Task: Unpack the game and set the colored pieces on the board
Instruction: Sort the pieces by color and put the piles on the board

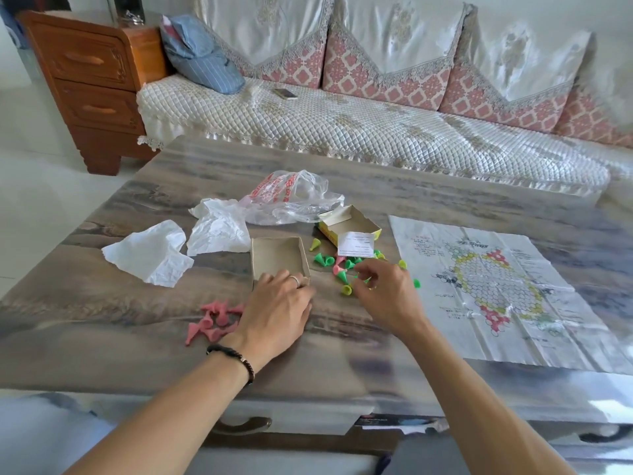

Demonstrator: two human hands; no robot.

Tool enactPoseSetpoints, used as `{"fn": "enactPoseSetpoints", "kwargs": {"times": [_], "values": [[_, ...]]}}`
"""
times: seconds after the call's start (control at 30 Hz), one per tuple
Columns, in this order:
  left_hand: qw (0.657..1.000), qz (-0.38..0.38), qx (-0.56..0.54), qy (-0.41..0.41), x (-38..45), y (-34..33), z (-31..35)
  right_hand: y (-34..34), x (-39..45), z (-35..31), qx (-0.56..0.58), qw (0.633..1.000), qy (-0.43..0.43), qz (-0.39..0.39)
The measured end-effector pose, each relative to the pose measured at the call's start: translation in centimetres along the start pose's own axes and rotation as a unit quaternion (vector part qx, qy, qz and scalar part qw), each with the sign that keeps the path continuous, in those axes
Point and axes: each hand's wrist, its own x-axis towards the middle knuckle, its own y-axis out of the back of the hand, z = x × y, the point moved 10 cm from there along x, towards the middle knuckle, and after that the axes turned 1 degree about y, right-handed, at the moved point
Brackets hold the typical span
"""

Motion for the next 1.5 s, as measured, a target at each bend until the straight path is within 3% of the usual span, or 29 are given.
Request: {"fn": "enactPoseSetpoints", "kwargs": {"times": [0.23, 0.37, 0.57, 0.73, 1.17, 1.33, 1.5], "values": [[0.998, 0.021, -0.059, -0.004, 2.8, 0.9, 0.9, -1.3, 6.0, 2.8, -0.057, 0.994, -0.022, -0.088], [0.997, 0.025, -0.070, -0.005, 6.2, 0.6, 1.5, 1.0, 7.0, 5.8, -0.044, 0.996, -0.048, -0.067], [0.994, -0.101, -0.013, -0.043, 10.8, -3.9, 2.4, 1.8, 6.1, 8.4, -0.042, 0.990, -0.025, -0.129], [0.987, -0.150, -0.043, -0.026, 12.5, -5.2, 1.2, 0.3, 6.2, 7.6, -0.071, 0.984, 0.002, -0.165], [0.979, -0.178, -0.089, 0.052, 14.4, -4.9, -0.5, 1.6, 6.8, 8.3, -0.059, 0.994, -0.037, -0.080], [0.974, -0.181, -0.118, 0.072, 14.1, -5.1, -1.3, 2.3, 6.3, 7.9, 0.012, 0.996, -0.037, -0.086], [0.967, -0.199, -0.141, 0.074, 13.5, -5.0, -1.5, 1.6, 5.9, 6.0, 0.002, 0.994, -0.014, -0.108]]}}
